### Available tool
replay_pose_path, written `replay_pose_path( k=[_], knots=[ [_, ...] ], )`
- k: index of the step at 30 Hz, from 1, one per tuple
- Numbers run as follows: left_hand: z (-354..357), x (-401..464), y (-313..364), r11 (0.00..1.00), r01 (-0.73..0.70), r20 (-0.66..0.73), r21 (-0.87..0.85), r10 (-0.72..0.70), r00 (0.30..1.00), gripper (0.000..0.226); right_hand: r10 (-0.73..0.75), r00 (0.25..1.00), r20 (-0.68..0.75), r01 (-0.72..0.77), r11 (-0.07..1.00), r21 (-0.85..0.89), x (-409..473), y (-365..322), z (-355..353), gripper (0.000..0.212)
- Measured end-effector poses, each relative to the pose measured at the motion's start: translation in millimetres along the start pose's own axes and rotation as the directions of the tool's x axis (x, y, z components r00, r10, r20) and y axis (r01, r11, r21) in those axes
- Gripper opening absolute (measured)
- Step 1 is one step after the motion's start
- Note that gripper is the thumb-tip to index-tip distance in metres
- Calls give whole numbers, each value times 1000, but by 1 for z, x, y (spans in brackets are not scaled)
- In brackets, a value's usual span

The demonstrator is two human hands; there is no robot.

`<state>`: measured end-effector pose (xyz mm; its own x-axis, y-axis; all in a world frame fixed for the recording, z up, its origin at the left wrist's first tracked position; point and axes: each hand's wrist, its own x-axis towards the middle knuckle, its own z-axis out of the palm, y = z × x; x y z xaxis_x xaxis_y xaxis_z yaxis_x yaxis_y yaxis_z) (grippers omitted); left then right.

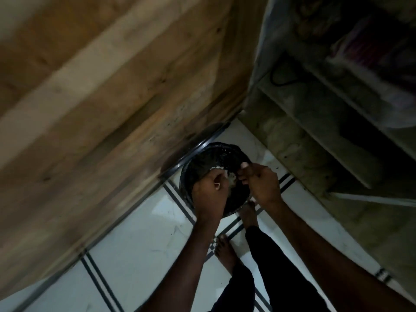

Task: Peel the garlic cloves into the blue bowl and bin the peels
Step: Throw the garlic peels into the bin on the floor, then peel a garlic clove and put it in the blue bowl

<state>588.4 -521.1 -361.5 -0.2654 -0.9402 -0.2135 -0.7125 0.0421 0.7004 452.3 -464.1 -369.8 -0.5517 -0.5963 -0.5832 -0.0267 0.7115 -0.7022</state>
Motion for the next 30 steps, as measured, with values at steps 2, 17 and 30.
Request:
replay_pose_path(
  k=[2, 17, 30],
  knots=[
    [-34, -24, 55, 990, -88, -24, -111, 86, 996, 21, -109, 992, -66, 109, 994, 2, -49, -38, -45, 38],
    [-69, -271, 429, 714, -532, 124, -455, 642, 756, 15, -415, 706, -573, 424, 897, -127, -358, -63, -411, 13],
    [176, -483, 591, 733, -493, 408, -469, 675, 615, 15, -229, 570, -789, 226, 967, -117, -452, 162, -683, 25]
  ],
)
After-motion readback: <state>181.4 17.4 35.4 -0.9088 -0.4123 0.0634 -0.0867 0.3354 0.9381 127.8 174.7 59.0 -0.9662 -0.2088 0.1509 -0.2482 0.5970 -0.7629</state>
